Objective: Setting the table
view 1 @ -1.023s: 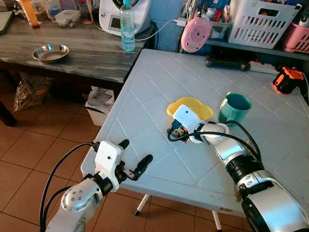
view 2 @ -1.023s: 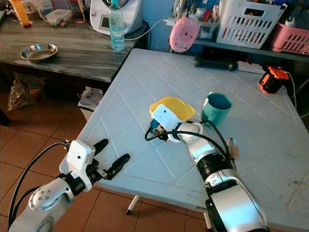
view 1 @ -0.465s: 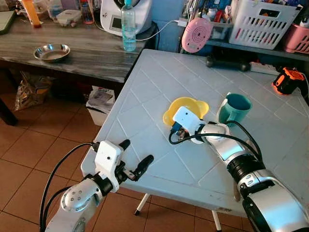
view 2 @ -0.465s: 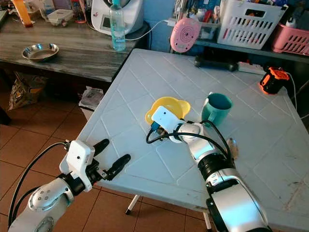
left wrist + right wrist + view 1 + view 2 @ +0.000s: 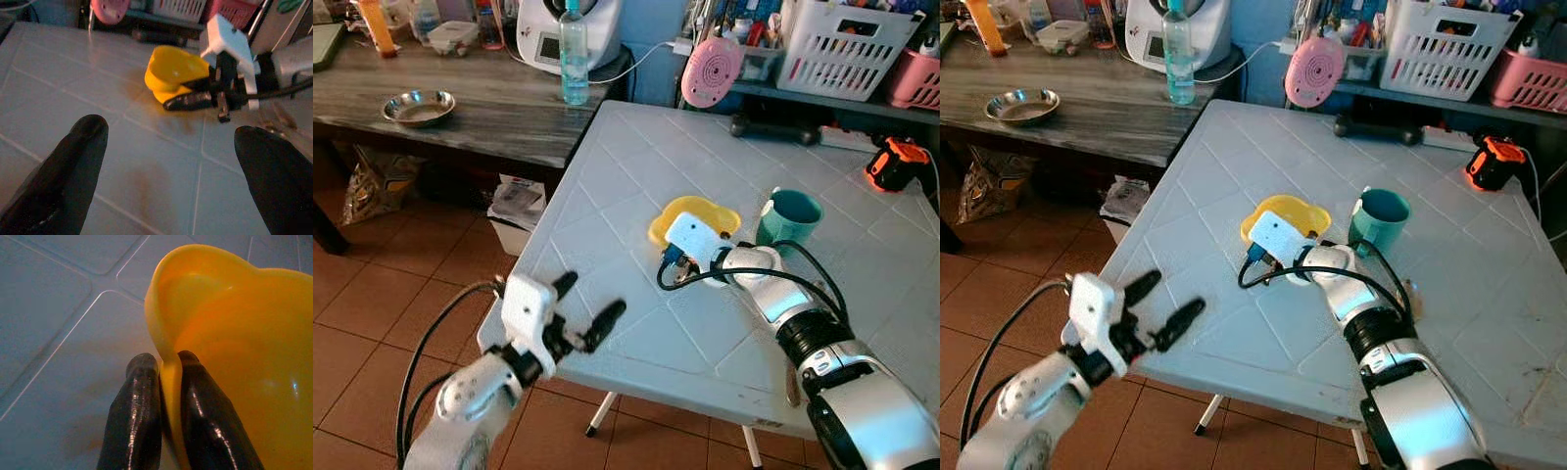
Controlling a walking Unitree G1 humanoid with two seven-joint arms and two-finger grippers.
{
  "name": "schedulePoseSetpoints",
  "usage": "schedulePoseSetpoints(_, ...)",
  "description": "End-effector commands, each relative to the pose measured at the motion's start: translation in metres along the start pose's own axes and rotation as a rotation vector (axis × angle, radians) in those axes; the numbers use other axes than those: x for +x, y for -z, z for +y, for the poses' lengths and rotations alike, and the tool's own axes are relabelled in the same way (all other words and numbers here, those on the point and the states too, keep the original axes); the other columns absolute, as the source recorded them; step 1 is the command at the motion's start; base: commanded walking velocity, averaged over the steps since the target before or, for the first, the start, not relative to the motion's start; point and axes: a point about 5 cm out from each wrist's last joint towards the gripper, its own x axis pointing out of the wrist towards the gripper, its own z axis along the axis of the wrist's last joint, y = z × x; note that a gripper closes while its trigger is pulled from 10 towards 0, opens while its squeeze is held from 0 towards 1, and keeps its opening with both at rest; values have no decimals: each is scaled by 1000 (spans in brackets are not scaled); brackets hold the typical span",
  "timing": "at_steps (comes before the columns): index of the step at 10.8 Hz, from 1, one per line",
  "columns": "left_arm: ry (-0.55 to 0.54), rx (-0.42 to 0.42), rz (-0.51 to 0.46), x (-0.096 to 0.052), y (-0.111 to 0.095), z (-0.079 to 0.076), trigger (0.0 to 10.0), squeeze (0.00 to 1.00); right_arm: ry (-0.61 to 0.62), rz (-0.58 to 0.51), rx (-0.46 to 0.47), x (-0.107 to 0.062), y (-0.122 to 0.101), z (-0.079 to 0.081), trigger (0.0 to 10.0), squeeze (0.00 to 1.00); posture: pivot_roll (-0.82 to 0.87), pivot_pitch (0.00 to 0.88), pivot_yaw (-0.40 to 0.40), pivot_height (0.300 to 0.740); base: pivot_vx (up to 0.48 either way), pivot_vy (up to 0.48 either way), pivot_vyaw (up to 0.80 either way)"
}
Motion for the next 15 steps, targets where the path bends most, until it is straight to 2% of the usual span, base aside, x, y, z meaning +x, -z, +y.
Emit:
schedulePoseSetpoints(1,18,-2,-16,2,-6,-3,10000,0,-21,34,21,1,9,5,0,0,149,48,-66,740,0,0,0)
schedulePoseSetpoints(3,75,-18,1,2,-4,-9,10000,0,-24,32,22,1,8,6,0,0,149,47,-66,740,0,0,0)
schedulePoseSetpoints(5,74,-17,7,1,-4,-7,10000,0,-14,11,17,2,4,5,0,0,152,45,-64,740,0,0,0)
schedulePoseSetpoints(6,49,-8,4,1,-4,-5,10000,0,8,-41,8,1,-5,2,0,0,152,45,-63,740,0,0,0)
schedulePoseSetpoints(7,-7,17,13,-1,-4,0,10000,0,66,-159,39,-2,-22,-4,0,0,155,41,-65,740,0,0,0)
schedulePoseSetpoints(8,-176,38,12,-3,-3,15,10000,0,139,-236,99,-8,-29,-7,0,0,155,39,-65,740,0,0,0)
schedulePoseSetpoints(9,-246,70,-1,-3,-6,23,10000,0,164,-278,118,-12,-31,-6,0,0,154,36,-71,740,0,0,0)
schedulePoseSetpoints(11,-246,70,-1,-3,-6,23,10000,0,164,-278,118,-12,-31,-6,0,0,154,36,-71,740,0,0,0)
schedulePoseSetpoints(12,-495,112,-14,-8,-12,55,10000,0,297,-403,265,-27,-24,19,10000,0,145,19,-61,740,0,0,0)
schedulePoseSetpoints(13,-584,130,-3,-10,-15,67,10000,0,395,-432,354,-39,-16,31,10000,0,144,14,-55,740,0,0,0)
schedulePoseSetpoints(14,-577,121,-4,-8,-15,69,10000,0,428,-434,423,-43,-13,38,10000,0,139,8,-49,740,0,0,0)
schedulePoseSetpoints(15,-572,122,-2,-7,-15,69,10000,0,432,-427,435,-43,-12,42,10000,0,137,5,-46,740,0,0,0)
